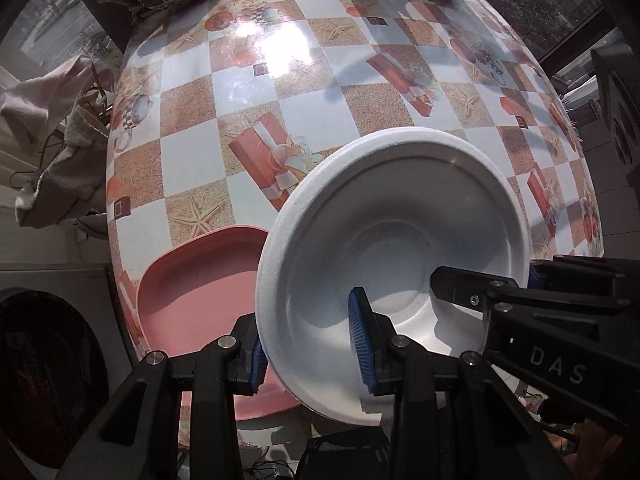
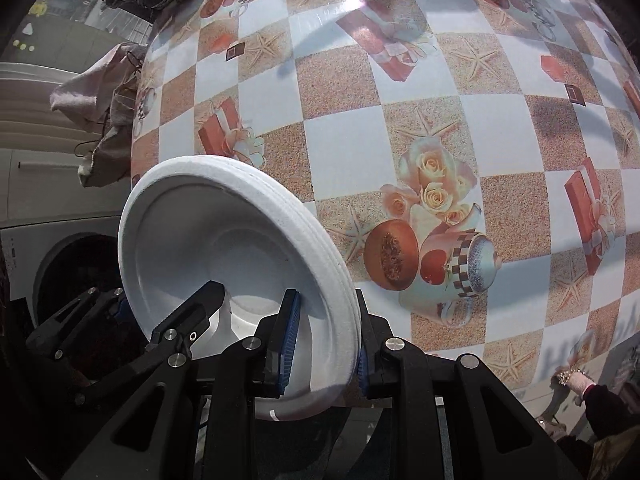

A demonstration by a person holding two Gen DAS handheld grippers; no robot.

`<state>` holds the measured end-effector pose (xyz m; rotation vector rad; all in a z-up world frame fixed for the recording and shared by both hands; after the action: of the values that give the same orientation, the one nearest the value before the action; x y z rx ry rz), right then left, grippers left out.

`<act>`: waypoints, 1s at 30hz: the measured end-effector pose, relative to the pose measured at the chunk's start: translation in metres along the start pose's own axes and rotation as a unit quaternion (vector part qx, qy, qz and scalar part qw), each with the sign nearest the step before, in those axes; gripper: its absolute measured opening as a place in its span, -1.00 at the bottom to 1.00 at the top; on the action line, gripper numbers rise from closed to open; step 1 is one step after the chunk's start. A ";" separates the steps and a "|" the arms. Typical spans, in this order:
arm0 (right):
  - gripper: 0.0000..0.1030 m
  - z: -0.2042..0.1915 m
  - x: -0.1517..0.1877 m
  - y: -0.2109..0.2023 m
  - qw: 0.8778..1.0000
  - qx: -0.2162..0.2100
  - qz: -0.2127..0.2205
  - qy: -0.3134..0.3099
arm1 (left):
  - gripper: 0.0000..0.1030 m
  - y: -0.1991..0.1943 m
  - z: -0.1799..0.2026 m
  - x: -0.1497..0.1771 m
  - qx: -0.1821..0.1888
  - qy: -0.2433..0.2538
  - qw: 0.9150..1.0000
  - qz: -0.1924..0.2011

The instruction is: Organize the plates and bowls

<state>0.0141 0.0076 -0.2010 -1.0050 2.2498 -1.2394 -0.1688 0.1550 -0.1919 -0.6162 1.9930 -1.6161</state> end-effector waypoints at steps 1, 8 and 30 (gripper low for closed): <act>-0.47 -0.013 -0.002 0.007 1.000 -0.002 -0.005 -0.011 | -0.25 -0.004 -0.007 0.002 -0.004 -0.015 1.000 -0.001; -0.47 -0.052 -0.001 0.043 0.997 -0.009 -0.049 -0.059 | -0.24 0.013 -0.052 0.023 -0.025 -0.081 0.996 -0.026; 0.99 0.030 -0.027 -0.071 0.998 0.022 0.043 -0.034 | 1.00 -0.030 -0.037 -0.003 0.061 -0.100 0.991 0.068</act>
<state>0.0800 -0.0148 -0.1577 -0.9106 2.1806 -1.1937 -0.1891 0.1790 -0.1557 -0.5599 1.7389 -1.5189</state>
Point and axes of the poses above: each gripper's, at about its wrist camera, not at the fingertips, and y roughly the way its jaws point, z to its right, x to its underside, the point moved 7 cm from there along y, roughly the way its jaws point, and after that the axes turned 12 degrees about -x, right-handed, at the moved point
